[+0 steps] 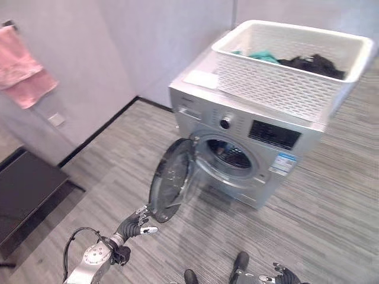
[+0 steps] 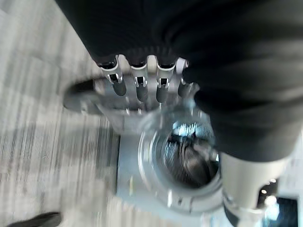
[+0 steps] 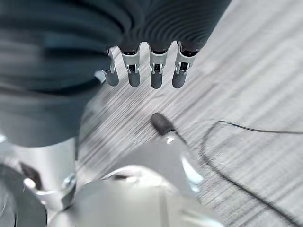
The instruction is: Grab the laundry basket,head to the washer,open it,put in the laundry and shut it.
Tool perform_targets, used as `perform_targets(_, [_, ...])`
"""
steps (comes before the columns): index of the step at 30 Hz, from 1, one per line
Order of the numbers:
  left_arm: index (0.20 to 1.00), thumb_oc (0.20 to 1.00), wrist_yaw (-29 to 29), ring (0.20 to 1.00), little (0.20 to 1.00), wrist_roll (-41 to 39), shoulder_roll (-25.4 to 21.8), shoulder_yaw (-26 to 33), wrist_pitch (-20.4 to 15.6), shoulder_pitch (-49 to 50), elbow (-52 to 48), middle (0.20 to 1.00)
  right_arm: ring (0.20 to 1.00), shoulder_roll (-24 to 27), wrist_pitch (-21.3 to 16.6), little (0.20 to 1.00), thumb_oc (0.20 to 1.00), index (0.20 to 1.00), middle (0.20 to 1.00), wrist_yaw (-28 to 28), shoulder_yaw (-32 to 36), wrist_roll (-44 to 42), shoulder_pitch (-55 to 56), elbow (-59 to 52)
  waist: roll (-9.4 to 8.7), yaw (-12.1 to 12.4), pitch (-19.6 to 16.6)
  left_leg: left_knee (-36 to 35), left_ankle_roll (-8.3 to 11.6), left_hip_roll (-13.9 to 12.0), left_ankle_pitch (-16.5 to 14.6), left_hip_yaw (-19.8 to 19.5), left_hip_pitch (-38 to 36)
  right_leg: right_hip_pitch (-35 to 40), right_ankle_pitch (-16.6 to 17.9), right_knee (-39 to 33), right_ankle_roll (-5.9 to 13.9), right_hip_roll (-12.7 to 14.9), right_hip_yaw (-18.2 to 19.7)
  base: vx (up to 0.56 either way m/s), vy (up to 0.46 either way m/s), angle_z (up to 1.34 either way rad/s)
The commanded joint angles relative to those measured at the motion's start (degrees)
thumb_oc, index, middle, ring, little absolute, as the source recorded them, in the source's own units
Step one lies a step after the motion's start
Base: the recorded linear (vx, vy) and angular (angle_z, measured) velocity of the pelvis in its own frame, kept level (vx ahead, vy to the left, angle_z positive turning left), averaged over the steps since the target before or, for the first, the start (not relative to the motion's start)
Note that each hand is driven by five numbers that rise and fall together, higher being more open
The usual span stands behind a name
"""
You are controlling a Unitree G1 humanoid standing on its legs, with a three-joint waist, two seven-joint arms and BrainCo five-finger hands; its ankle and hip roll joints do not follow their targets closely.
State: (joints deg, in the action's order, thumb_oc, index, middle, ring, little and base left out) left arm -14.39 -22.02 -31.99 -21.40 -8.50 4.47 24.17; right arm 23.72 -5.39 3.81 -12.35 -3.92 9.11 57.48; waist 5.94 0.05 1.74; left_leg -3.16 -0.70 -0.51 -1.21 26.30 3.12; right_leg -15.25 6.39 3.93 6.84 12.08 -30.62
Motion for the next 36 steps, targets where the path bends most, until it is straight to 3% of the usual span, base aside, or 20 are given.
perform_targets(1, [1.0,1.0,2.48,1.0,1.0,4.19,0.41,0.92,-2.64,-1.67,3.1,1.0,1.0,-0.35,-1.59,1.0,1.0,1.0,1.0,-0.5,-0.64,-1.15,-4.79,1.87,-2.02,0.9,1.1,-1.84,3.93,1.56,4.25,-5.91,5.2,8.44,5.67,-8.33,6.72,4.79,1.39,-0.01,0.012,-0.36])
perform_targets(2, [1.0,1.0,4.16,1.0,1.0,5.83,3.31,1.25,-1.92,-4.68,9.09,1.0,1.0,-0.27,-1.18,1.0,1.0,1.0,1.0,-0.84,-0.61,-0.33,-5.29,4.26,-2.49,-0.3,1.39,-1.84,3.97,1.5,4.26,-4.99,5.79,7.14,5.92,-8.52,6.69,4.67,2.52,-0.01,0.006,-0.31])
perform_targets(7, [1.0,1.0,10.29,1.0,1.0,11.84,8.37,3.38,-0.64,-13.34,22.5,1.0,1.0,1.1,-0.42,1.0,1.0,1.0,1.0,-2.01,-1.26,2.59,-6.65,7.05,-3.52,-1.45,2.68,-1.84,4.18,0.96,4.83,-3.97,7.73,4.44,5.76,-8.66,6.08,4.22,4.54,-0.02,-0.01,-0.15])
perform_targets(14, [1.0,1.0,19.08,1.0,1.0,16.79,11.78,9.19,0.47,-21.14,37.99,1.0,1.0,0.79,-0.12,1.0,1.0,1.0,1.0,-3.33,-2.12,3.64,-7.57,9.23,-4.68,-2.65,2.76,-1.84,4.35,0.54,5.06,-2.63,8.64,2.63,6.11,-8.76,5.83,3.94,5.99,0.01,-0.004,-0.24])
perform_targets(16, [1.0,1.0,23.52,1.0,1.0,21.27,9.09,10.11,1.26,-26.51,42.75,1.0,1.0,1.31,-0.44,1.0,1.0,1.0,1.0,-4.3,-3.81,3.72,-8.85,7.43,-5.99,-3.78,3.64,-1.84,4.63,0.11,5.29,-1.71,9.85,0.62,6.78,-8.83,5.89,3.32,7.22,-0.04,-0.013,-0.11])
perform_targets(19, [1.0,1.0,24.94,1.0,1.0,20.8,6.78,11.39,1.56,-29.18,43.84,1.0,1.0,2.01,-0.69,1.0,1.0,1.0,1.0,-4.56,-4.9,3.98,-9.69,5.35,-6.81,-4.07,4.67,-1.84,4.75,-0.08,5.59,-1.39,10.85,-0.68,7.34,-8.81,5.99,3.1,7.67,-0.07,-0.003,-0.38])
perform_targets(25, [1.0,1.0,33.81,1.0,1.0,21.58,-3.96,13.53,3.01,-41.29,45.99,1.0,1.0,3.68,-1.76,1.0,1.0,1.0,1.0,-6.33,-7.59,4.74,-11.05,-0.6,-9.57,-4.85,9.36,-1.84,5.14,-0.76,6.39,-1.68,14.07,-3.93,9.3,-8.69,6.7,2.66,8.22,-0.07,0.013,-0.08])
perform_targets(32, [1.0,1.0,40.46,1.0,1.0,23.12,-8.23,14.2,4.79,-46.01,48.11,1.0,1.0,2.09,-2.3,1.0,1.0,1.0,1.0,-7.78,-9.72,5.54,-10.68,-1.37,-11.14,-4.64,10.6,-1.84,5.2,-0.94,6.43,-2.63,15.84,-5.01,9.88,-8.64,6.91,2.91,7.83,0.0,0.003,-0.01])
perform_targets(36, [1.0,1.0,40.4,1.0,1.0,20.05,-6.62,16.51,2.91,-42.47,45.12,1.0,1.0,1.05,-2.48,1.0,1.0,1.0,1.0,-7.95,-10.47,5.84,-9.74,-2.36,-11.06,-3.98,9.53,-1.84,5.16,-0.84,6.25,-3.05,15.62,-4.52,9.5,-8.55,6.97,3.25,7.28,0.03,-0.013,0.06])
